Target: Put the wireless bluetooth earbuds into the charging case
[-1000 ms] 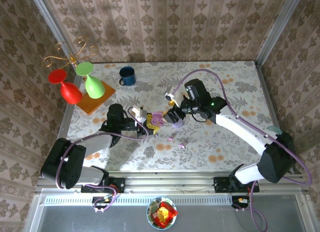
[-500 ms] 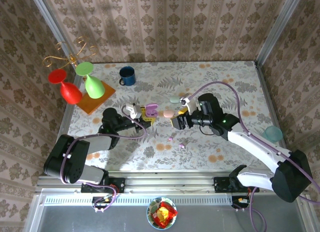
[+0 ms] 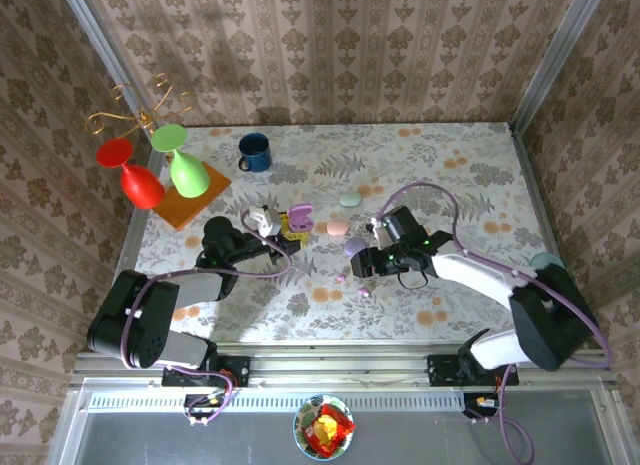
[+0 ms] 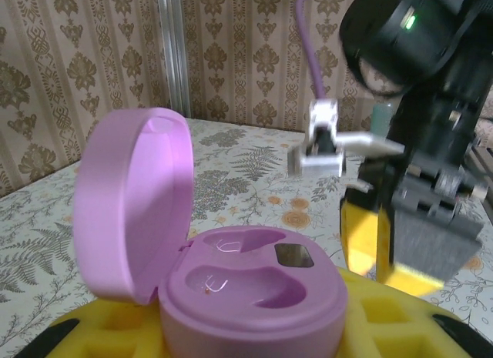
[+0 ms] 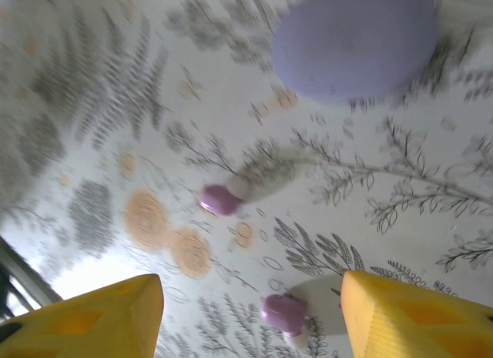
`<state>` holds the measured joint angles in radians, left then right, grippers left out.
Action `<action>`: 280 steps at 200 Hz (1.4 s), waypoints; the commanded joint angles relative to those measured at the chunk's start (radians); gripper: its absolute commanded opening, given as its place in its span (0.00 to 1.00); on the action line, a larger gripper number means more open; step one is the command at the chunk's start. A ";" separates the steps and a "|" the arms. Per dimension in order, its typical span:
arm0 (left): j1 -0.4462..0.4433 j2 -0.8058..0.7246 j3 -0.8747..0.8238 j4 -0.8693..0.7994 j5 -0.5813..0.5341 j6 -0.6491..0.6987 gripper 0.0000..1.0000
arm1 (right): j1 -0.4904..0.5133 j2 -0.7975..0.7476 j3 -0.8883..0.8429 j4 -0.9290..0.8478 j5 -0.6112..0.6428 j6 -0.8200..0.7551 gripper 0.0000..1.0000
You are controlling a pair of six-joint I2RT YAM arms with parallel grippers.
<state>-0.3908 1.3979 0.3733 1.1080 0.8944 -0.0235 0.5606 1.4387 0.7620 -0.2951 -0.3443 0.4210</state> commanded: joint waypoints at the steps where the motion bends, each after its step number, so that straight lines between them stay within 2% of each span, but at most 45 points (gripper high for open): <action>1: 0.008 -0.032 -0.012 0.019 0.008 0.000 0.16 | 0.016 0.087 0.037 -0.073 -0.032 0.012 0.62; 57: 0.008 -0.077 -0.007 -0.071 -0.003 0.058 0.16 | 0.040 0.140 -0.006 -0.050 -0.064 0.059 0.62; 154: 0.008 -0.107 0.003 -0.122 -0.004 0.087 0.16 | 0.142 0.085 -0.058 -0.033 -0.060 0.185 0.60; 209: 0.009 -0.096 0.005 -0.109 0.001 0.081 0.16 | 0.172 0.051 -0.055 -0.027 -0.038 0.256 0.57; 280: 0.008 -0.099 0.001 -0.109 0.000 0.082 0.16 | 0.150 0.035 -0.014 -0.099 0.059 0.215 0.57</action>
<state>-0.3908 1.3128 0.3725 0.9760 0.8886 0.0456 0.7246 1.4971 0.7193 -0.3428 -0.3389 0.6395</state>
